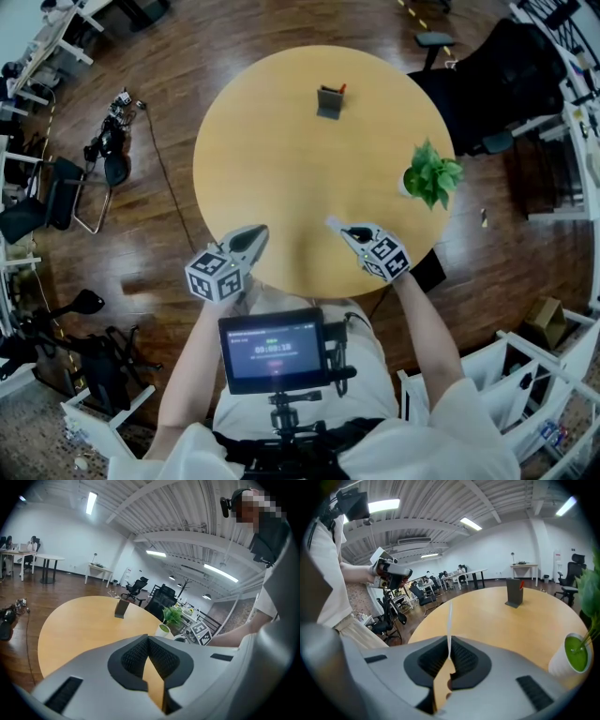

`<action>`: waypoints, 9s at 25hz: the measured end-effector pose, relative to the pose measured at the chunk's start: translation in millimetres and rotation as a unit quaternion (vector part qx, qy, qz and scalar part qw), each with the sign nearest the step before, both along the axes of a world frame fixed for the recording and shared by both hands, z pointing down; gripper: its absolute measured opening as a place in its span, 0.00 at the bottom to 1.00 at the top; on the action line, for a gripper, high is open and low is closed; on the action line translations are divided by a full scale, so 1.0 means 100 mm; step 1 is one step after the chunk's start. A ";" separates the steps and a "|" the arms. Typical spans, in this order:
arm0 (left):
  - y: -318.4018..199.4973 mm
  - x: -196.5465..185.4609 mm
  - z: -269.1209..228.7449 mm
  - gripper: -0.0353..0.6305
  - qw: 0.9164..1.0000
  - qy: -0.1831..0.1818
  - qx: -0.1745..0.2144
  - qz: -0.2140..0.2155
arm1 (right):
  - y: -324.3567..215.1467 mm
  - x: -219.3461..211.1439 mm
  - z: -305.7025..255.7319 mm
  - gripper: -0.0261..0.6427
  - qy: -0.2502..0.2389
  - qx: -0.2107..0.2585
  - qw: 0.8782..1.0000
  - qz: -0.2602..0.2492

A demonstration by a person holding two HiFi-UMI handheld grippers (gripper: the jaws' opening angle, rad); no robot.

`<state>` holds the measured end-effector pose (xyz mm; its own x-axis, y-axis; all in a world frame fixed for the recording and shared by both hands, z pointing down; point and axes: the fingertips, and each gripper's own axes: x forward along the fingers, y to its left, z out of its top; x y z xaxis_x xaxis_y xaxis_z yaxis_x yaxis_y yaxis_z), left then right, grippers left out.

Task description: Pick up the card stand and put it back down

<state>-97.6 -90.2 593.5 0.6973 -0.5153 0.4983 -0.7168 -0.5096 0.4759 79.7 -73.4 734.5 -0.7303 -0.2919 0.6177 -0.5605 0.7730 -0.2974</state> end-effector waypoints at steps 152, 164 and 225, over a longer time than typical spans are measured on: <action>-0.01 -1.02 -0.71 0.05 0.977 0.114 0.076 0.164 | 0.44 -0.22 -2.80 0.17 -0.067 0.272 0.884 0.374; 0.28 -1.48 -0.63 0.05 0.975 0.120 0.076 0.174 | 0.76 -0.72 -2.71 0.17 -0.056 0.264 0.881 0.388; 2.41 -0.56 -1.11 0.05 0.985 0.099 0.105 0.091 | 3.20 0.24 -2.69 0.17 -0.027 0.275 0.901 0.334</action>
